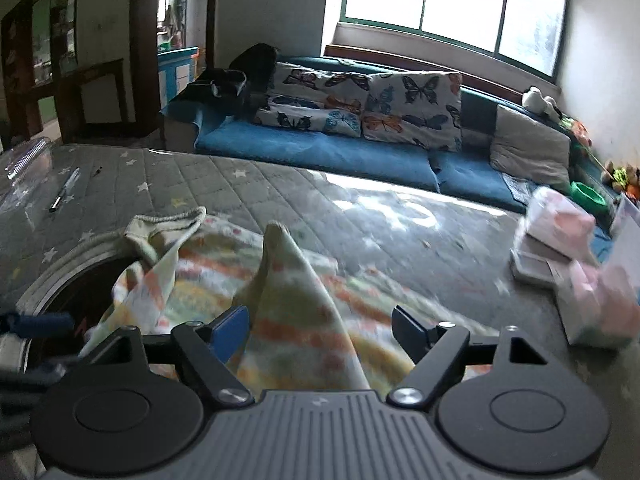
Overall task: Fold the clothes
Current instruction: 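Grasp the shirt hem with the left gripper while the right gripper grasps another hem corner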
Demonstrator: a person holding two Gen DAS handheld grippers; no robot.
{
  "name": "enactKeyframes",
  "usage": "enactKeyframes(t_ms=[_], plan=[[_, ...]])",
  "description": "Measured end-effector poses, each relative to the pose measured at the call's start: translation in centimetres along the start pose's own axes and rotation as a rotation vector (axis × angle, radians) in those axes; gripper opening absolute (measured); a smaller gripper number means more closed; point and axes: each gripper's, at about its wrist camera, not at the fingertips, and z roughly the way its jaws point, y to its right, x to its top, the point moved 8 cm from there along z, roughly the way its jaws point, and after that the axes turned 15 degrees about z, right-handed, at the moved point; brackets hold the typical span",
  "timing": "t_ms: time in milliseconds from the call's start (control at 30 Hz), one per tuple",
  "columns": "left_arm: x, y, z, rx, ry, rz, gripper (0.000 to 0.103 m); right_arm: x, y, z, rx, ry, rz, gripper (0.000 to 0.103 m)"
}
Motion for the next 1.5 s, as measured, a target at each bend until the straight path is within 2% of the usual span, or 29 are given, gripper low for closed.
enactKeyframes(t_ms=[167,267,333,367,433,467,500,533,767,900,1067,1300,1500], plan=[[-0.1,0.0,0.3,-0.011,0.000,0.005,0.047,1.2,-0.6,3.4,0.004,-0.031,-0.001,0.079],[-0.2,0.1,0.4,-0.019,-0.002,0.006,0.047,1.3,-0.9,5.1,0.021,-0.065,0.007,0.073],[-0.2,0.1,0.6,-0.026,-0.005,0.004,0.046,1.1,-1.0,6.2,0.027,-0.099,0.017,0.054],[-0.2,0.1,0.6,-0.029,-0.006,0.002,0.045,0.9,-1.0,6.5,0.030,-0.116,0.021,0.049],[-0.2,0.1,0.8,-0.033,-0.005,0.002,0.044,0.6,-0.7,6.6,0.041,-0.135,0.035,0.028],[-0.2,0.1,0.8,-0.035,-0.006,0.001,0.042,0.5,-0.5,6.4,0.046,-0.140,0.040,0.023],[-0.2,0.1,0.9,-0.037,-0.007,0.000,0.038,0.4,-0.3,6.1,0.048,-0.139,0.048,0.010],[-0.3,0.2,0.9,-0.039,-0.008,-0.001,0.037,0.3,0.1,5.7,0.048,-0.131,0.060,0.007],[-0.5,0.2,0.4,-0.038,0.004,-0.015,0.012,0.7,3.6,-0.5,0.000,-0.017,0.117,0.004],[-0.9,-0.4,-0.3,-0.019,0.012,-0.034,0.007,0.5,7.0,-5.3,-0.036,0.059,0.181,0.004],[-1.6,-1.5,-1.4,0.002,0.024,-0.066,0.006,-1.5,12.7,-11.0,-0.118,0.132,0.277,0.004],[-4.6,-3.6,-3.6,0.043,0.018,-0.109,0.003,-7.2,19.7,-15.2,-0.245,0.119,0.395,0.004],[-7.9,-4.7,-5.5,0.059,-0.011,-0.142,0.002,-12.4,24.1,-16.2,-0.318,0.057,0.508,0.005]])
